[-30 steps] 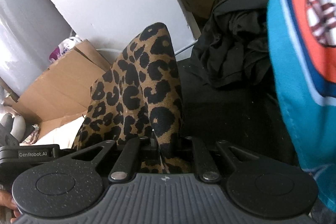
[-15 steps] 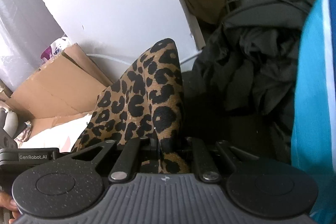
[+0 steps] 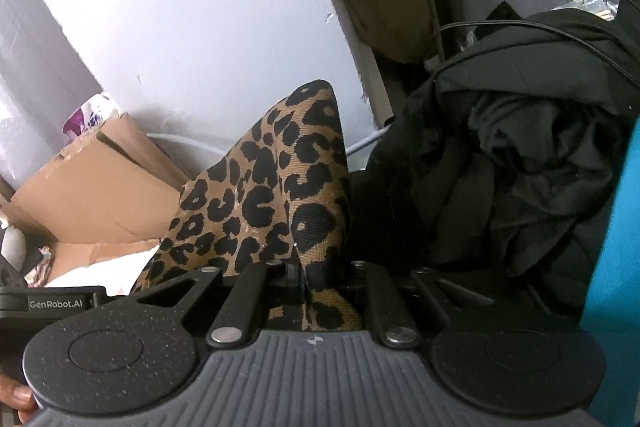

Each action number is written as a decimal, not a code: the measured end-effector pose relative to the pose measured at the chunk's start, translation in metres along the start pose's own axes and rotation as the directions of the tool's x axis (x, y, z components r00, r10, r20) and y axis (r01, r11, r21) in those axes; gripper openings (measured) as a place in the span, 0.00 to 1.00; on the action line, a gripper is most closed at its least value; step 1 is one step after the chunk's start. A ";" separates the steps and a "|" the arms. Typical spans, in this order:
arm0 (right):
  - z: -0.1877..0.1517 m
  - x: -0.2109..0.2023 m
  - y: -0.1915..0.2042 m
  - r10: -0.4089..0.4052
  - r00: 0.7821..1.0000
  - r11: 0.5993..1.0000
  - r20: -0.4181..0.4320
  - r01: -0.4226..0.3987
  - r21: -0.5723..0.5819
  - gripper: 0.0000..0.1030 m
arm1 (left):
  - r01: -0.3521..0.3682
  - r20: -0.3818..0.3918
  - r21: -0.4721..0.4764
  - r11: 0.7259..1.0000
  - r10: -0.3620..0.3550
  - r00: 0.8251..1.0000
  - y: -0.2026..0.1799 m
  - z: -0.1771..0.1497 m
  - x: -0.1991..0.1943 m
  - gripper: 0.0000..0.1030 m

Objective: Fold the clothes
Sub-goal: 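Lower the skirt bundle with both grippers and press it flat on the pile, then open both grippers to release the folded skirt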

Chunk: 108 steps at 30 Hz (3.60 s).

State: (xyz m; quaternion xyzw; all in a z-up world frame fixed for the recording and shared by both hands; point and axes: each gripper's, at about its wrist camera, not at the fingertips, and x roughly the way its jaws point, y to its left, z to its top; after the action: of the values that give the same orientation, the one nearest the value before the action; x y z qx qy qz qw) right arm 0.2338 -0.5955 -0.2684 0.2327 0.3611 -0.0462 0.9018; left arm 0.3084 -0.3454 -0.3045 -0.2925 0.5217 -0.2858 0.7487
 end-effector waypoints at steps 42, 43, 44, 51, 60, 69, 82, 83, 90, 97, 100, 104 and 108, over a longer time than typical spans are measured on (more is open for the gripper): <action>-0.036 -0.001 0.004 -0.127 0.992 0.983 0.023 0.128 -0.132 0.45 | -0.261 0.121 0.455 0.851 0.231 0.965 -0.046 -0.012 0.011 0.18; -0.038 -0.001 0.003 -0.153 0.988 0.978 0.010 0.153 -0.144 0.45 | -0.267 0.118 0.458 0.848 0.240 0.964 -0.046 -0.011 0.011 0.17; -0.039 -0.003 -0.001 -0.154 0.988 0.978 0.005 0.153 -0.140 0.45 | -0.268 0.116 0.460 0.846 0.242 0.963 -0.048 -0.010 0.009 0.16; -0.041 -0.032 -0.009 -0.120 0.992 0.988 0.044 0.123 -0.095 0.45 | -0.226 0.122 0.565 0.794 0.190 0.974 -0.069 -0.027 -0.009 0.17; -0.074 -0.030 0.021 -0.070 0.997 0.981 0.013 0.071 -0.181 0.45 | -0.181 0.082 0.613 0.769 0.166 0.983 -0.072 -0.056 -0.006 0.17; -0.107 -0.048 0.008 -0.108 0.994 0.984 -0.021 0.103 -0.148 0.44 | -0.198 0.101 0.576 0.793 0.171 0.980 -0.055 -0.074 -0.017 0.19; -0.136 -0.067 0.001 -0.176 0.983 0.972 -0.060 0.164 -0.168 0.44 | -0.218 0.062 0.451 0.865 0.214 0.975 -0.025 -0.118 -0.063 0.28; -0.137 -0.070 0.001 -0.180 0.982 0.971 -0.059 0.168 -0.169 0.44 | -0.219 0.052 0.453 0.864 0.220 0.974 -0.023 -0.123 -0.065 0.28; -0.140 -0.084 0.013 -0.168 0.985 0.966 -0.033 0.158 -0.206 0.44 | -0.239 0.024 0.444 0.864 0.255 0.967 -0.013 -0.157 -0.069 0.42; -0.142 -0.080 0.024 -0.142 0.989 0.962 -0.046 0.128 -0.240 0.44 | -0.266 -0.014 0.404 0.875 0.296 0.955 0.001 -0.173 -0.058 0.42; -0.147 -0.074 0.021 -0.153 0.986 0.962 -0.069 0.133 -0.240 0.44 | -0.275 -0.019 0.366 0.889 0.303 0.953 0.009 -0.179 -0.055 0.45; -0.156 -0.069 0.015 -0.172 0.979 0.962 -0.106 0.144 -0.233 0.44 | -0.273 -0.021 0.319 0.908 0.295 0.955 0.016 -0.186 -0.053 0.44; -0.162 -0.068 0.014 -0.185 0.975 0.962 -0.127 0.153 -0.225 0.44 | -0.281 -0.024 0.286 0.916 0.300 0.954 0.018 -0.188 -0.055 0.23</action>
State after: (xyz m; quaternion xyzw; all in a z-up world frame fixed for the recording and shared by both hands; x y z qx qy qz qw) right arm 0.0856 -0.5152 -0.3191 0.1056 0.4478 -0.0669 0.8854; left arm 0.1159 -0.3189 -0.3377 -0.0934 0.5387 -0.2521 0.7985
